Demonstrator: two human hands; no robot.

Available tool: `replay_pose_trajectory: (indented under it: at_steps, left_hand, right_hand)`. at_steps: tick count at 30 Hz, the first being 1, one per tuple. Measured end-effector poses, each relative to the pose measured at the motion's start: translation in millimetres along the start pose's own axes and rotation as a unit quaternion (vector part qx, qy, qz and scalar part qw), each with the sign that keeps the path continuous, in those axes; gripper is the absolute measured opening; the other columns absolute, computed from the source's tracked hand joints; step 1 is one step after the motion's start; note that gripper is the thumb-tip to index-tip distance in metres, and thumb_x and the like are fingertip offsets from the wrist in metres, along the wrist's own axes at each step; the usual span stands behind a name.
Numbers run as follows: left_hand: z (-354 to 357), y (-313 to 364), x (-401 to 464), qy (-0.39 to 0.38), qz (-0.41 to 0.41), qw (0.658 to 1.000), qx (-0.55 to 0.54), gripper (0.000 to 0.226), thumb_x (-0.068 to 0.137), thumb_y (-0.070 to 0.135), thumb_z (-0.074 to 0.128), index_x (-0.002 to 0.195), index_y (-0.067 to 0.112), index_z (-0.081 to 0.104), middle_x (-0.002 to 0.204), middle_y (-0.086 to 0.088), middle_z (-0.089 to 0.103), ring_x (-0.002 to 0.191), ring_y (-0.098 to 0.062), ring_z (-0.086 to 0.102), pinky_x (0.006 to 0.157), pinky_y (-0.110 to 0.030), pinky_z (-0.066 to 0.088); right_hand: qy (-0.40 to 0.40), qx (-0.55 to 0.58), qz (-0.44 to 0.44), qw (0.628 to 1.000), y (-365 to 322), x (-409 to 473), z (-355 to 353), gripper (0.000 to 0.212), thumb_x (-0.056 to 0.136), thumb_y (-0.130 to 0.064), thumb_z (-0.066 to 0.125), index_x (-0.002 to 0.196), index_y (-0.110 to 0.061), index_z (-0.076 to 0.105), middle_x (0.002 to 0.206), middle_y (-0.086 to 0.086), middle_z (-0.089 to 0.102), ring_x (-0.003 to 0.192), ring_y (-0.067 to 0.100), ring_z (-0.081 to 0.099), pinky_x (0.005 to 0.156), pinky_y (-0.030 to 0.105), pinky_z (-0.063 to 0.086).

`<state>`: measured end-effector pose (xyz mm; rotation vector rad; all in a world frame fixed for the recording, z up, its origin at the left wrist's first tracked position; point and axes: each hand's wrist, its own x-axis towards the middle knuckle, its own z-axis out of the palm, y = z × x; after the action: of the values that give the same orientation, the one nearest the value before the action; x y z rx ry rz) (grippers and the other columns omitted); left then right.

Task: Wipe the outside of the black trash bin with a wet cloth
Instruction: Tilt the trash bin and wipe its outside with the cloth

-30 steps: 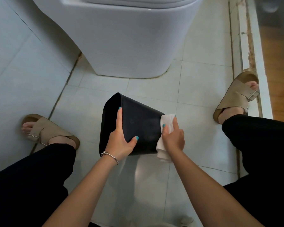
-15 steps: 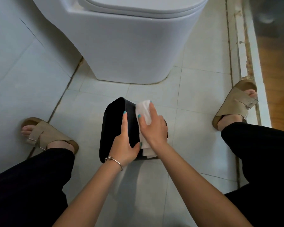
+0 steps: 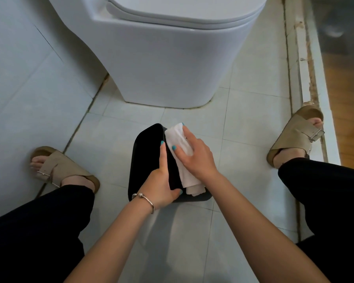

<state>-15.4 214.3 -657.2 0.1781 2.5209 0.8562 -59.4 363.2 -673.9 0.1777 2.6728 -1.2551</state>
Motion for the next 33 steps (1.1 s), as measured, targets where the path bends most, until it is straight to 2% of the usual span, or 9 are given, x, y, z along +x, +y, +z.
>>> replay_pose_trajectory:
  at_steps: [5,8,14,17,19,23,26,29,33]
  left_hand:
    - [4,1,-1,-0.012,0.014,1.0,-0.013,0.126,0.08,0.018,0.069,0.126,0.033,-0.047,0.062,-0.004,0.054,0.053,-0.015,0.055,0.049,-0.02,0.04]
    - [5,-1,0,-0.023,0.025,0.999,-0.011,0.125,0.081,0.018,0.069,0.122,0.037,-0.048,0.06,-0.005,0.055,0.049,-0.012,0.053,0.047,-0.018,0.039]
    - [-8,-12,0,-0.028,0.005,0.998,-0.059,0.131,0.072,0.009,0.072,0.138,0.04,-0.036,0.061,-0.003,0.057,0.05,-0.01,0.055,0.049,-0.016,0.04]
    - [-12,-16,0,-0.042,0.012,0.997,-0.066,0.132,0.068,0.007,0.071,0.136,0.051,-0.032,0.07,-0.011,0.063,0.057,-0.018,0.06,0.056,-0.026,0.052]
    - [-12,-18,1,-0.035,0.015,0.996,-0.079,0.13,0.068,0.007,0.071,0.137,0.054,-0.029,0.078,-0.014,0.065,0.06,-0.021,0.061,0.06,-0.03,0.054]
    - [-10,-19,0,-0.034,0.027,0.996,-0.079,0.128,0.073,0.007,0.069,0.133,0.053,-0.034,0.076,-0.019,0.064,0.048,-0.013,0.053,0.051,-0.024,0.049]
    - [-9,-21,1,-0.031,0.028,0.997,-0.065,0.128,0.075,0.008,0.069,0.13,0.053,-0.038,0.076,-0.021,0.064,0.049,-0.014,0.053,0.051,-0.027,0.049]
    - [-8,-21,1,-0.025,0.031,0.997,-0.066,0.131,0.073,0.009,0.069,0.126,0.054,-0.041,0.08,-0.015,0.066,0.059,-0.02,0.061,0.06,-0.033,0.054]
    - [-6,-18,-1,-0.026,0.034,0.996,-0.072,0.132,0.072,0.008,0.068,0.122,0.056,-0.044,0.079,-0.012,0.065,0.064,-0.024,0.064,0.064,-0.036,0.056]
  right_hand:
    - [-0.038,-0.01,-0.018,0.999,2,-19,-3,0.067,0.091,-0.05,0.056,0.149,-0.046,0.025,0.118,0.006,0.057,0.113,0.022,0.054,0.097,0.036,0.044]
    - [-0.046,-0.004,-0.006,0.999,5,-33,-4,0.068,0.09,-0.048,0.058,0.15,-0.045,0.026,0.122,0.006,0.057,0.117,0.022,0.053,0.1,0.039,0.043]
    - [-0.1,-0.033,-0.003,0.994,12,-75,8,0.067,0.09,-0.05,0.056,0.148,-0.049,0.024,0.124,0.004,0.053,0.117,0.023,0.052,0.098,0.035,0.043]
    - [-0.07,-0.019,0.02,0.997,13,-87,20,0.066,0.089,-0.053,0.055,0.147,-0.055,0.022,0.114,-0.001,0.052,0.109,0.02,0.053,0.09,0.031,0.044]
    - [-0.045,-0.009,0.029,0.999,11,-87,26,0.065,0.089,-0.052,0.056,0.146,-0.054,0.024,0.111,-0.001,0.051,0.106,0.02,0.054,0.087,0.03,0.044]
    - [0.017,0.039,0.073,0.996,3,-71,32,0.065,0.092,-0.052,0.053,0.148,-0.053,0.02,0.109,0.001,0.052,0.103,0.018,0.054,0.079,0.026,0.038]
    - [0.028,0.015,0.07,0.997,-5,-46,29,0.066,0.092,-0.054,0.05,0.149,-0.052,0.017,0.111,0.006,0.054,0.102,0.024,0.056,0.076,0.028,0.037]
    - [0.038,0.0,0.06,0.998,-13,-19,25,0.065,0.093,-0.054,0.047,0.15,-0.049,0.017,0.111,0.007,0.053,0.099,0.026,0.057,0.075,0.03,0.038]
    - [0.041,0.029,0.051,0.997,-29,10,19,0.063,0.095,-0.052,0.047,0.15,-0.048,0.017,0.116,0.007,0.051,0.102,0.025,0.055,0.078,0.029,0.036]
